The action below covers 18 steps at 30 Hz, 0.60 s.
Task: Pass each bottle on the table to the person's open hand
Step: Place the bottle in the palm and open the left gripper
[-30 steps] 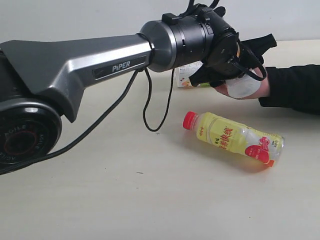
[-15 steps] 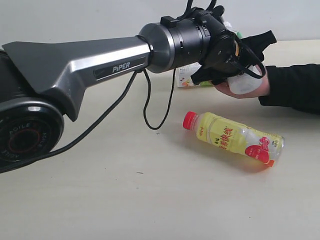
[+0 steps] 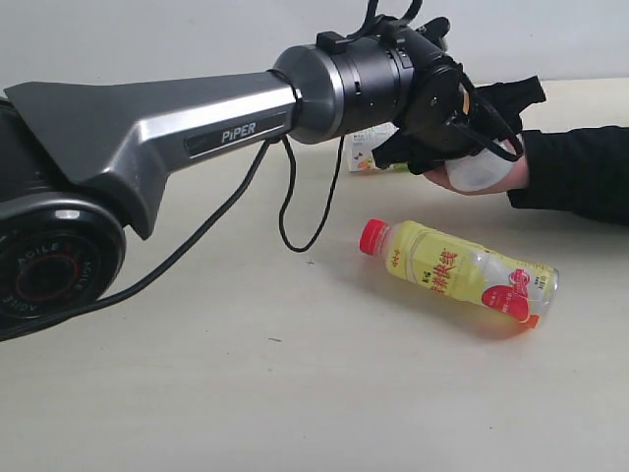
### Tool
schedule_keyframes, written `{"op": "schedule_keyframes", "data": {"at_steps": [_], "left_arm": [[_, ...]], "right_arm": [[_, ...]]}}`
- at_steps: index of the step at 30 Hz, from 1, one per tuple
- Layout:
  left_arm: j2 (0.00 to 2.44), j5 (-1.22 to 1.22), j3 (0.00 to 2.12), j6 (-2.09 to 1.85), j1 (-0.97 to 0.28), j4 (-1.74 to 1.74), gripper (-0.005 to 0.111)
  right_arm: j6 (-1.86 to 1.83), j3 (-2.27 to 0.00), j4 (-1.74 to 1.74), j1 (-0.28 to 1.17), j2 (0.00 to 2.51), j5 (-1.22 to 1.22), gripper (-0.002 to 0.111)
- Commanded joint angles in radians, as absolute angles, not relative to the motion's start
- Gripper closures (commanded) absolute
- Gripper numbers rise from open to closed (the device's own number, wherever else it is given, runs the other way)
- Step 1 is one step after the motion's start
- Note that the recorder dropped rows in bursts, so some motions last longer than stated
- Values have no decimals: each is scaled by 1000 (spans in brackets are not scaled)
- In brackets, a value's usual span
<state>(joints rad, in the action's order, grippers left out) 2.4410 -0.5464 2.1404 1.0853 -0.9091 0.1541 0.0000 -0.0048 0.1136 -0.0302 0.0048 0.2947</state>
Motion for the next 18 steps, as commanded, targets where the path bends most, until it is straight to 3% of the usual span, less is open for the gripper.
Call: {"op": "schedule_keyframes", "data": {"at_steps": [1,10,18], "left_arm": [[2411,-547,2139,1031,-917,142,39],[2365,-658,2139,998,-917,139,22],[2335,-719,2139,934,-917,146,20]], "right_arm": [[0,0,104,-35,0,283,108],[0,0,104,-35,0,283,108],[0,0,104,-35,0,283,108]]}}
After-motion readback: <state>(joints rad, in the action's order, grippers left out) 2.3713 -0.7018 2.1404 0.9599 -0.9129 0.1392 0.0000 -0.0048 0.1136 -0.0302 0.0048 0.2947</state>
